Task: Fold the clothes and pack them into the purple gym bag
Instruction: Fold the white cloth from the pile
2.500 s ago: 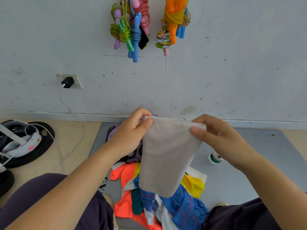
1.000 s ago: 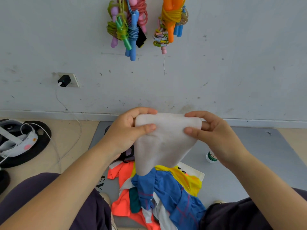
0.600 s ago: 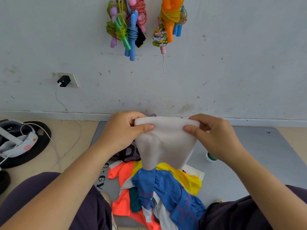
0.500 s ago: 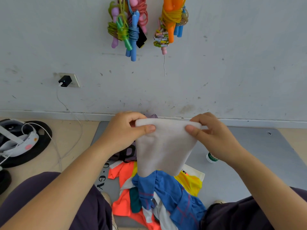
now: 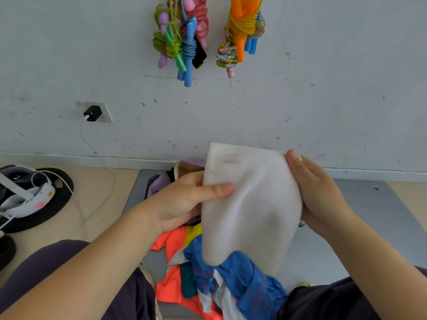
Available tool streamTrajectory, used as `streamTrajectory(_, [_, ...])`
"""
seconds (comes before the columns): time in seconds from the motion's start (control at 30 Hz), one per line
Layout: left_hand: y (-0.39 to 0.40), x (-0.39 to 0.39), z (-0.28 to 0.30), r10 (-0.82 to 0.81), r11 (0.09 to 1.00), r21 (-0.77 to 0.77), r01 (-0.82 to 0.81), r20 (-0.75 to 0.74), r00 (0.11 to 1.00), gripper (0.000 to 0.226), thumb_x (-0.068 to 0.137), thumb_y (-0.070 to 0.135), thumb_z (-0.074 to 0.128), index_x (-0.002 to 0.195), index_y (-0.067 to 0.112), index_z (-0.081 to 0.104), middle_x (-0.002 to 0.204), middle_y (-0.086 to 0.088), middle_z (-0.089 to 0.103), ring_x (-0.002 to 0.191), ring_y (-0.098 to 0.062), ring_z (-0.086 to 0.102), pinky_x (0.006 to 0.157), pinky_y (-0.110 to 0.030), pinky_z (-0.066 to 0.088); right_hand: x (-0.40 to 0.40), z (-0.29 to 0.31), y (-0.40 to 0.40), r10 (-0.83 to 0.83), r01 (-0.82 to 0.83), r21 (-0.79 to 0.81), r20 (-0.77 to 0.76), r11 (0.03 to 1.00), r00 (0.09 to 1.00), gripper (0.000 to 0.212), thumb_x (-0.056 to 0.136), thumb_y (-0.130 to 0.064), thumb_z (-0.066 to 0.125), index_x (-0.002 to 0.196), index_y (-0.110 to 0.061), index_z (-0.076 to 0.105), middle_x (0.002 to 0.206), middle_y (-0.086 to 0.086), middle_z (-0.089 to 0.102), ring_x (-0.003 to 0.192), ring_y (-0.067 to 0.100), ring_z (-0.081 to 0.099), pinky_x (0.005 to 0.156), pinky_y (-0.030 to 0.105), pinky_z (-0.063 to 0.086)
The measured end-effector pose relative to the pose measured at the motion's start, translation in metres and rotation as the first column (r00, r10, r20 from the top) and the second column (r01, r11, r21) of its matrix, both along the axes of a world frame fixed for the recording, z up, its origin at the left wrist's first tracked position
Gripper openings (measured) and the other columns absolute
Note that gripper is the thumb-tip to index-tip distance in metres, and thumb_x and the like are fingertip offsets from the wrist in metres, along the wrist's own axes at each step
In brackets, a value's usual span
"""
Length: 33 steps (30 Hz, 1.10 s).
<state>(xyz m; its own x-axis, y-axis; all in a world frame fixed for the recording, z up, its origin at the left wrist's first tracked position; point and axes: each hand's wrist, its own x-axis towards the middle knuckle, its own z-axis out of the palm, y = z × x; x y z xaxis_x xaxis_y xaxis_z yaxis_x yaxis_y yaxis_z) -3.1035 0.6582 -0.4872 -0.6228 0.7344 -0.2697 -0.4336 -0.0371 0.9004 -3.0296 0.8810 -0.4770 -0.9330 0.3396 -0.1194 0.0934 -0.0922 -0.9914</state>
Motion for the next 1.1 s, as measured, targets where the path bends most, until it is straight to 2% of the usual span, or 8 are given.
streamTrajectory(0.1, [0.004, -0.003, -0.005, 0.147, 0.988, 0.039, -0.146, -0.007, 0.989, 0.036, 0.08, 0.021, 0.069, 0.113, 0.01, 0.069, 0.116, -0.012, 0.071, 0.104, -0.023, 0.07, 0.083, -0.032, 0.059, 0.0, -0.001, 0.005, 0.152, -0.151, -0.066, 0.007, 0.986, 0.988, 0.061, 0.077, -0.061, 0.062, 0.116, -0.014, 0.066, 0.113, 0.016, 0.07, 0.104, 0.027, 0.068, 0.083, 0.042, 0.055])
streamTrajectory(0.23, [0.004, -0.008, -0.006, 0.273, 0.962, 0.018, -0.272, -0.091, 0.958, 0.022, 0.076, 0.032, 0.073, 0.095, 0.022, 0.078, 0.105, -0.007, 0.075, 0.093, -0.02, 0.073, 0.069, -0.027, 0.058, -0.001, -0.008, 0.002, 0.256, -0.252, -0.054, 0.076, 0.966, 0.964, 0.088, 0.066, -0.033, 0.085, 0.138, -0.04, 0.035, 0.105, 0.011, 0.074, 0.098, 0.023, 0.072, 0.073, 0.028, 0.059])
streamTrajectory(0.33, [0.006, -0.008, -0.009, 0.375, 0.899, -0.129, -0.419, -0.268, 0.887, 0.029, 0.077, 0.044, 0.076, 0.104, 0.033, 0.073, 0.104, 0.006, 0.074, 0.093, -0.012, 0.071, 0.068, -0.022, 0.055, -0.001, -0.01, 0.002, 0.236, -0.237, -0.017, -0.008, 0.971, 0.972, 0.073, 0.076, -0.031, 0.074, 0.133, -0.057, 0.035, 0.095, 0.012, 0.075, 0.09, 0.022, 0.073, 0.072, 0.027, 0.058])
streamTrajectory(0.4, [0.006, -0.01, -0.013, 0.421, 0.869, -0.146, -0.473, -0.284, 0.861, 0.059, 0.071, 0.049, 0.081, 0.126, 0.039, 0.06, 0.117, 0.008, 0.067, 0.102, -0.011, 0.068, 0.081, -0.026, 0.054, -0.001, -0.009, 0.0, 0.202, -0.2, 0.034, -0.04, 0.979, 0.979, 0.045, 0.087, -0.033, 0.065, 0.126, -0.048, 0.048, 0.086, 0.008, 0.072, 0.077, 0.016, 0.07, 0.066, 0.025, 0.056])
streamTrajectory(0.5, [0.004, -0.01, -0.012, 0.311, 0.942, -0.023, -0.335, -0.314, 0.897, 0.056, 0.065, 0.032, 0.087, 0.116, 0.04, 0.066, 0.112, -0.002, 0.069, 0.096, -0.011, 0.07, 0.075, -0.022, 0.054, -0.002, -0.011, -0.002, 0.164, -0.162, 0.105, -0.014, 0.981, 0.986, 0.012, 0.095, -0.034, 0.057, 0.104, -0.037, 0.063, 0.088, -0.004, 0.064, 0.068, 0.006, 0.06, 0.057, 0.021, 0.051])
streamTrajectory(0.73, [-0.004, -0.013, -0.011, 0.073, 0.918, -0.29, -0.27, -0.546, 0.835, 0.08, 0.055, 0.031, 0.089, 0.126, 0.039, 0.054, 0.132, -0.008, 0.052, 0.119, -0.022, 0.056, 0.1, -0.039, 0.05, 0.0, -0.009, -0.001, 0.254, -0.277, 0.299, 0.115, 0.913, 0.96, 0.055, 0.068, -0.014, 0.085, 0.111, -0.039, 0.061, 0.113, -0.01, 0.061, 0.094, 0.012, 0.064, 0.076, 0.029, 0.058])
streamTrajectory(0.97, [-0.015, -0.023, -0.002, -0.069, 0.879, -0.384, -0.284, -0.691, 0.719, 0.029, 0.076, 0.038, 0.08, 0.103, 0.033, 0.069, 0.097, 0.009, 0.073, 0.088, -0.007, 0.067, 0.073, -0.023, 0.051, 0.0, 0.002, 0.006, 0.323, -0.324, 0.499, 0.091, 0.804, 0.942, 0.017, 0.082, -0.028, 0.073, 0.098, -0.027, 0.067, 0.075, -0.014, 0.065, 0.06, 0.001, 0.056, 0.056, 0.015, 0.046])
streamTrajectory(1.1, [-0.018, -0.023, -0.001, 0.01, 0.904, -0.335, -0.264, -0.603, 0.798, 0.042, 0.07, 0.06, 0.072, 0.098, 0.029, 0.073, 0.095, 0.006, 0.075, 0.084, -0.006, 0.069, 0.072, -0.026, 0.053, 0.003, 0.004, 0.013, 0.344, -0.35, 0.453, 0.097, 0.82, 0.934, 0.043, 0.08, -0.055, 0.064, 0.084, -0.013, 0.067, 0.075, -0.002, 0.058, 0.071, 0.006, 0.055, 0.067, 0.021, 0.043])
